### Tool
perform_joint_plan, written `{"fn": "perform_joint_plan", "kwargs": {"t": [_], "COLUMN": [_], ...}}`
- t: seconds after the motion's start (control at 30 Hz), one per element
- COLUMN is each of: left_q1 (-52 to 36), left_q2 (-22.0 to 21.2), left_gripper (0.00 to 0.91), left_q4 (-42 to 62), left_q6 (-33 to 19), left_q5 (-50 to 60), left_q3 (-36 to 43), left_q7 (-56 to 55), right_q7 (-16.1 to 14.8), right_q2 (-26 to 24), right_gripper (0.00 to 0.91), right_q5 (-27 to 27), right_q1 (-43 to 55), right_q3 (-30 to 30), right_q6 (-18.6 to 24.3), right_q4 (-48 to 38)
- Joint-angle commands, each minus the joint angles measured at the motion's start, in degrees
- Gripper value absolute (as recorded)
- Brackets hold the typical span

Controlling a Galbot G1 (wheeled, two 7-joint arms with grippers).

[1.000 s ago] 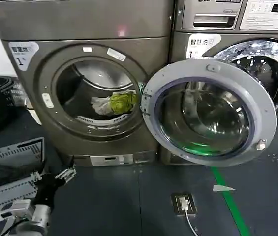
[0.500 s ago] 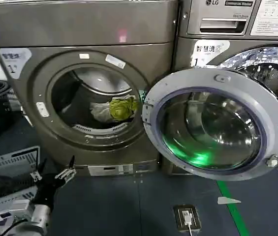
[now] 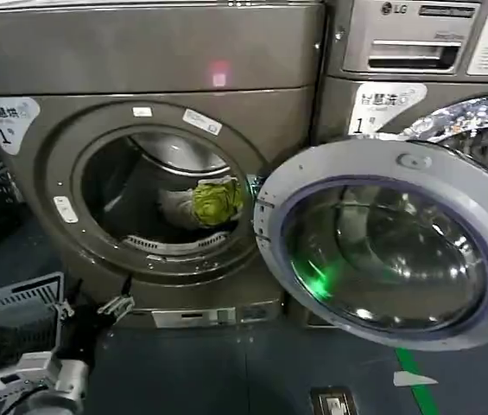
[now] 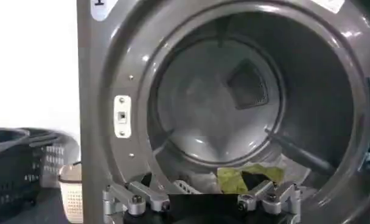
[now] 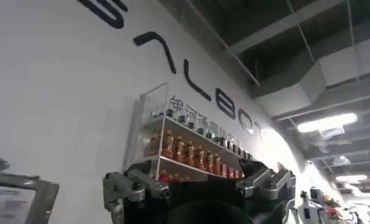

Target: Grasp the clothes from the dryer.

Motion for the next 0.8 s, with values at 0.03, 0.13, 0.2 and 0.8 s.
{"fn": "perform_joint_plan", "kwargs": {"t": [0.03, 0.13, 0.2, 0.8], "left_q1": [-0.38, -1.09, -2.24, -35.04], "left_q2": [0.09, 0.73, 1.30, 8.32], "left_gripper": [0.907, 0.907, 0.907, 0.907], "left_q4": [0.11, 0.98, 1.91, 35.03], "left_q6": [-0.04, -0.23, -0.40, -5.56], "left_q5": [-0.26, -0.31, -1.42, -6.30], "left_q3": [0.07, 0.43, 0.44, 9.67], "left_q7": [0.12, 0.00, -0.14, -3.00], "right_q7": [1.33, 1.98, 2.49, 2.43], "right_q2": [-0.30, -0.80, -0.86, -0.22], "right_gripper": [0.907, 0.907, 0.907, 0.907], "right_q5": [-1.96, -4.24, -3.10, -2.41], "right_q1": [-0.39, -0.84, -0.92, -3.95], "right_q3": [0.51, 1.08, 1.30, 3.58], "right_q6": [-1.50, -1.93, -1.64, -0.78], "right_q4": [-0.01, -0.77, -0.73, 1.02]}}
